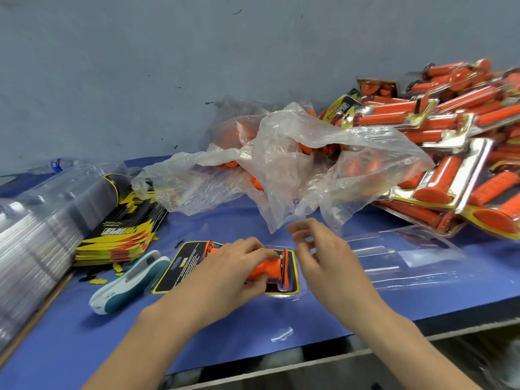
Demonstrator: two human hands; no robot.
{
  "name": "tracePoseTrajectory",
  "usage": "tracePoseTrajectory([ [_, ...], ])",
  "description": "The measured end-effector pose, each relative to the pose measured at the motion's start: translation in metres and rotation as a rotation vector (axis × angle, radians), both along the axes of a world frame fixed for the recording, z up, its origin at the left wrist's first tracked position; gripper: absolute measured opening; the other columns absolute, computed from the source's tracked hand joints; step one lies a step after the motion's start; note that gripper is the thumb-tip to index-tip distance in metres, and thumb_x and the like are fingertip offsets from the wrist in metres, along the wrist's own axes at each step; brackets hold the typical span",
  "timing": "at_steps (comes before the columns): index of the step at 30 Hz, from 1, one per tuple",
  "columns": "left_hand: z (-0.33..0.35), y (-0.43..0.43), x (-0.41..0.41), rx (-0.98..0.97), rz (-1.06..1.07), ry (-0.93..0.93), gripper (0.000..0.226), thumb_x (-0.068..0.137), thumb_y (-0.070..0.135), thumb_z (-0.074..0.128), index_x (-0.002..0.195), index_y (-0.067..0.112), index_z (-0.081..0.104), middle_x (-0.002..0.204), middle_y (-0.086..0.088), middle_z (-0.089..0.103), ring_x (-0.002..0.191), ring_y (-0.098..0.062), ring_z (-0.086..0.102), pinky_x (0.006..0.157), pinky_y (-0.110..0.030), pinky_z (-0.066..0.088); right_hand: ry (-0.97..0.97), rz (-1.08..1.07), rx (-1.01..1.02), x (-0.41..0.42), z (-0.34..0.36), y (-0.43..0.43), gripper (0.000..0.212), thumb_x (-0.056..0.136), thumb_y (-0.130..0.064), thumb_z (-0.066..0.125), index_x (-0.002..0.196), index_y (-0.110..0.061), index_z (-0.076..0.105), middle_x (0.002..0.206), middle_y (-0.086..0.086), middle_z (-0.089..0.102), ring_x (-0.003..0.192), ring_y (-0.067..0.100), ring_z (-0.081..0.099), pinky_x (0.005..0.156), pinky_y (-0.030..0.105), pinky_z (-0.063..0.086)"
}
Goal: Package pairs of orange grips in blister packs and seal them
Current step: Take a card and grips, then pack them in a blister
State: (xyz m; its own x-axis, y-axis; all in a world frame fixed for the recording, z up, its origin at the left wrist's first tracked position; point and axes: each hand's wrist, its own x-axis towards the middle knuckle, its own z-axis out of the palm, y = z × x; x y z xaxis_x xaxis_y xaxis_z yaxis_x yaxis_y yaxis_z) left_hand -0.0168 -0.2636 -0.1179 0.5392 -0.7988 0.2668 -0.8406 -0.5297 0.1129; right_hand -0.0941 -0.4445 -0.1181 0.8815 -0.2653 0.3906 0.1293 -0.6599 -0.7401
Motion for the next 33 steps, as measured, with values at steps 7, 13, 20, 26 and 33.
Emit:
tracePoseTrajectory([
  [7,-0.001,0.008,-0.007,-0.042,-0.004,0.012,0.032,0.099,0.041,0.05,0.129,0.033,0.059,0.126,0.016,0.057,0.115,-0.007,0.05,0.101,-0.026,0.036,-0.058,-0.058,0.094,-0.013,0.0,0.0,0.023,0.096,-0.015,0.048,0.103,-0.034,0.059,0.094,-0.02,0.063,0.087,-0.003,0.057,0.071,0.02,0.045],
  [13,0.01,0.052,-0.002,-0.2,0.234,-0.011,0.025,0.1,0.035,0.051,0.122,0.029,0.063,0.113,0.014,0.062,0.105,-0.01,0.054,0.092,-0.031,0.041,0.037,-0.155,0.684,-0.058,-0.023,0.017,0.021,0.094,-0.008,0.053,0.09,-0.025,0.064,0.074,-0.005,0.068,0.06,0.008,0.062,0.055,0.026,0.048],
  [20,-0.004,0.109,0.007,-0.347,0.639,0.163,0.01,0.098,0.022,0.055,0.091,0.025,0.062,0.095,-0.003,0.067,0.085,-0.021,0.06,0.076,-0.036,0.044,0.258,-0.18,1.295,-0.075,-0.032,0.031,0.013,0.098,-0.007,0.052,0.094,0.006,0.053,0.098,0.028,0.06,0.077,0.039,0.065,0.063,0.037,0.051],
  [26,-0.003,0.123,0.004,-0.432,0.747,0.183,0.016,0.097,0.03,0.056,0.085,0.024,0.065,0.087,0.005,0.071,0.071,-0.014,0.061,0.068,-0.035,0.046,0.127,-0.271,1.37,-0.056,-0.029,0.024,0.039,0.1,-0.015,0.053,0.133,0.0,0.04,0.108,0.026,0.059,0.077,0.036,0.064,0.063,0.037,0.05],
  [33,-0.01,0.119,0.008,-0.377,0.807,0.451,0.011,0.097,0.023,0.055,0.093,0.022,0.066,0.096,-0.006,0.073,0.076,-0.024,0.07,0.07,-0.039,0.058,-0.058,-0.351,1.047,-0.045,-0.034,0.028,0.018,0.096,-0.004,0.054,0.111,-0.015,0.052,0.093,0.013,0.056,0.067,0.022,0.056,0.042,0.023,0.051],
])
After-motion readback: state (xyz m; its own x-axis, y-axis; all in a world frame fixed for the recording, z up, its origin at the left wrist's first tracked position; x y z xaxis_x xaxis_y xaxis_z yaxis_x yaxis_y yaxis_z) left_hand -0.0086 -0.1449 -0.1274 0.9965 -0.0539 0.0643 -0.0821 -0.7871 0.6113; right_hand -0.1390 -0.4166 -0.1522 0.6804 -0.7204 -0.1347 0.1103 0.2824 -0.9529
